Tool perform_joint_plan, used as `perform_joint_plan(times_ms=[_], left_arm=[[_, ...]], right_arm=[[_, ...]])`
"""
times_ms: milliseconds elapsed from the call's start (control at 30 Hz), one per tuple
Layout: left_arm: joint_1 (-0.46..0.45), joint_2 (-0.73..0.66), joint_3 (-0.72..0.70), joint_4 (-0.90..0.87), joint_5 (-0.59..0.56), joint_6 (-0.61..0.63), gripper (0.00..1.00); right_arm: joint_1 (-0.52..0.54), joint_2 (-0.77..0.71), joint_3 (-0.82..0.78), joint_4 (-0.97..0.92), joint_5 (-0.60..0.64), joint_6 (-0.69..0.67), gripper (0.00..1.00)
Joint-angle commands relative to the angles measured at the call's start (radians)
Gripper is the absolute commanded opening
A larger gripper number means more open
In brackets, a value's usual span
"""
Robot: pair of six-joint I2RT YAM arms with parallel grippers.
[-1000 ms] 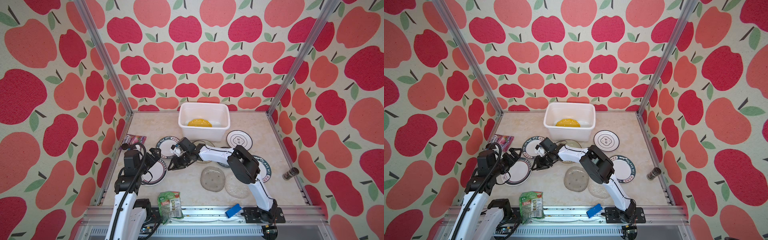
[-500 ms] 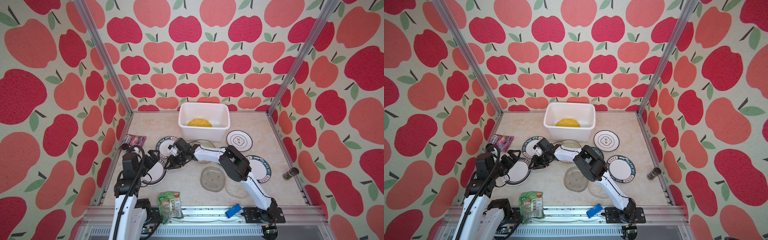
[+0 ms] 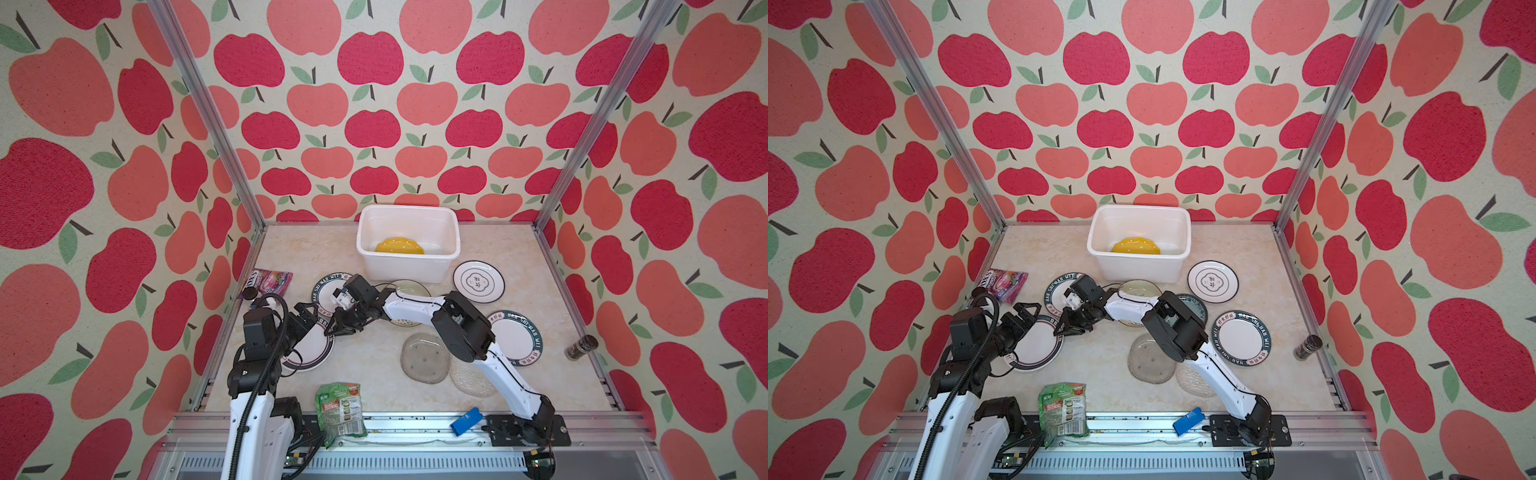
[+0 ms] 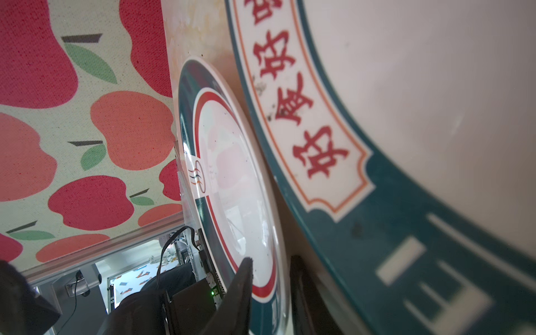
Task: Place the plates into the plastic bin on the countertop
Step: Pick up the plate from the middle-left of the table, then place the plate in the plastic bin.
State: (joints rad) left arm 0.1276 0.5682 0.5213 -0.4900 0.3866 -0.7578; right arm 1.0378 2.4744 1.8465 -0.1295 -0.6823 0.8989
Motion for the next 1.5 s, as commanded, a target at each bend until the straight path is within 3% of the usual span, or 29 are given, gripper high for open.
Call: perform_joint_plan(times_ms=[0, 133, 300, 500, 700, 933, 1200, 1467], left_arm=[[0.008, -0.007, -0.020, -0.018, 0.015, 0.021, 0.99], [0.010, -0.008, -0.027, -0.013, 0.017, 0.018, 0.99], [0.013, -0.002, -0.022, -0.007, 0.022, 0.020, 0.99], [0.017, 0.016, 0.009, 0.002, 0.023, 0.026, 0.99], [0.016, 0.065, 0.097, 0.004, 0.005, 0.047, 0.99], [0.020, 0.186, 0.252, 0.021, -0.036, 0.095, 0.99], [0.032, 0.309, 0.329, 0.119, -0.014, 0.089, 0.99], [-0.051, 0.379, 0.324, 0.202, 0.007, 0.078, 0.99]], right_arm=[[-0.008, 0.044, -0.020, 0.018, -0.006, 0.042, 0.19], [-0.012, 0.037, -0.044, 0.042, -0.007, 0.057, 0.18], [-0.012, 0.002, -0.085, 0.058, -0.001, 0.049, 0.00], [-0.016, -0.076, -0.184, 0.075, -0.006, 0.024, 0.00], [-0.050, -0.288, -0.342, 0.039, 0.016, -0.032, 0.00], [-0.145, -0.566, -0.413, -0.170, 0.056, -0.154, 0.00], [-0.338, -0.817, -0.213, -0.461, 0.162, -0.316, 0.00], [-0.568, -0.592, 0.224, -0.597, 0.233, -0.379, 0.00]])
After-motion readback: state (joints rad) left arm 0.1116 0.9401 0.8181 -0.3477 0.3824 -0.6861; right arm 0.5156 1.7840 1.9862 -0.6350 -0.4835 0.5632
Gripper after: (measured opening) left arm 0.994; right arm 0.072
